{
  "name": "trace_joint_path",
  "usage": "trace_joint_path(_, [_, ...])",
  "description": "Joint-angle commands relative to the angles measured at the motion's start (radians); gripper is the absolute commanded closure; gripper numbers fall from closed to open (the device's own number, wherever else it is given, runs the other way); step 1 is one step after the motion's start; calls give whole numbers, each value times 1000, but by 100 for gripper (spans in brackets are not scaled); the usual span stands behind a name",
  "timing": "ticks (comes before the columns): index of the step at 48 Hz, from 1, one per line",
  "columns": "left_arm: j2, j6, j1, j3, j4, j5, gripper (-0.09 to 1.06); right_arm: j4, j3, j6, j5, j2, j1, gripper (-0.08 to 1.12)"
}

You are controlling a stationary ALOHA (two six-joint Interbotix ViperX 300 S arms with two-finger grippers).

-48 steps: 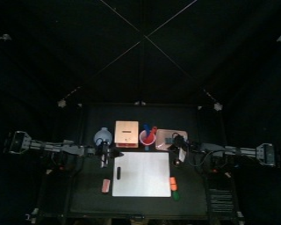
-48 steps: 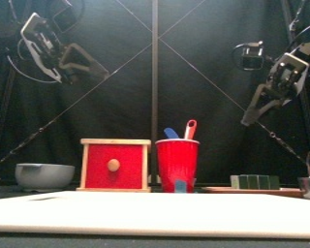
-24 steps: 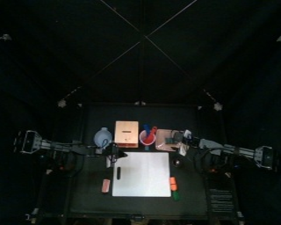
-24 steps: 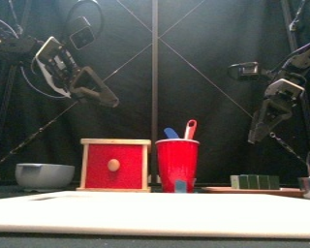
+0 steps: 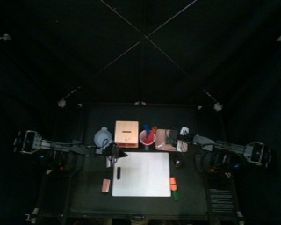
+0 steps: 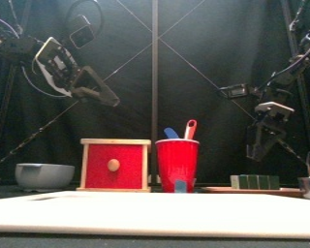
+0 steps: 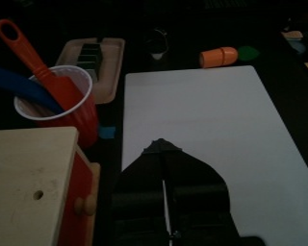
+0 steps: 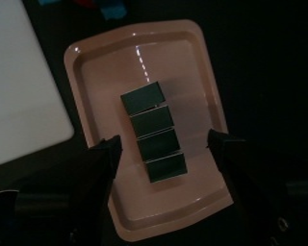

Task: Place sushi on board then cut the sushi with the knife then place the pieces on the plate
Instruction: Place the sushi on the board

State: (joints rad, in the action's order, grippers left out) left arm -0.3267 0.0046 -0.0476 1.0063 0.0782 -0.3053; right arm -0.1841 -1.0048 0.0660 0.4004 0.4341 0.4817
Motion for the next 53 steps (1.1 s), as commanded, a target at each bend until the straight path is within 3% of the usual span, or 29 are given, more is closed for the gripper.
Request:
trace_joint_path(1, [-8, 0, -3, -26, 3, -9, 95, 49, 34, 61, -2, -43, 28, 4])
trace_joint_path(16, [-9, 0, -3, -20, 3, -8, 95, 244, 49, 321, -18, -147, 115, 5])
trace_joint_path(28, [-11, 0, -3, -18, 2, -8, 95, 287, 48, 365, -63, -207, 120, 8])
trace_joint_path(47, [-11, -2, -3, -18, 0, -8, 95, 331, 52, 344, -51, -230, 97, 44])
trace_joint_path(53, [-14, -2, -3, -18, 0, -8, 95, 400, 66, 328, -6, -187, 92, 45])
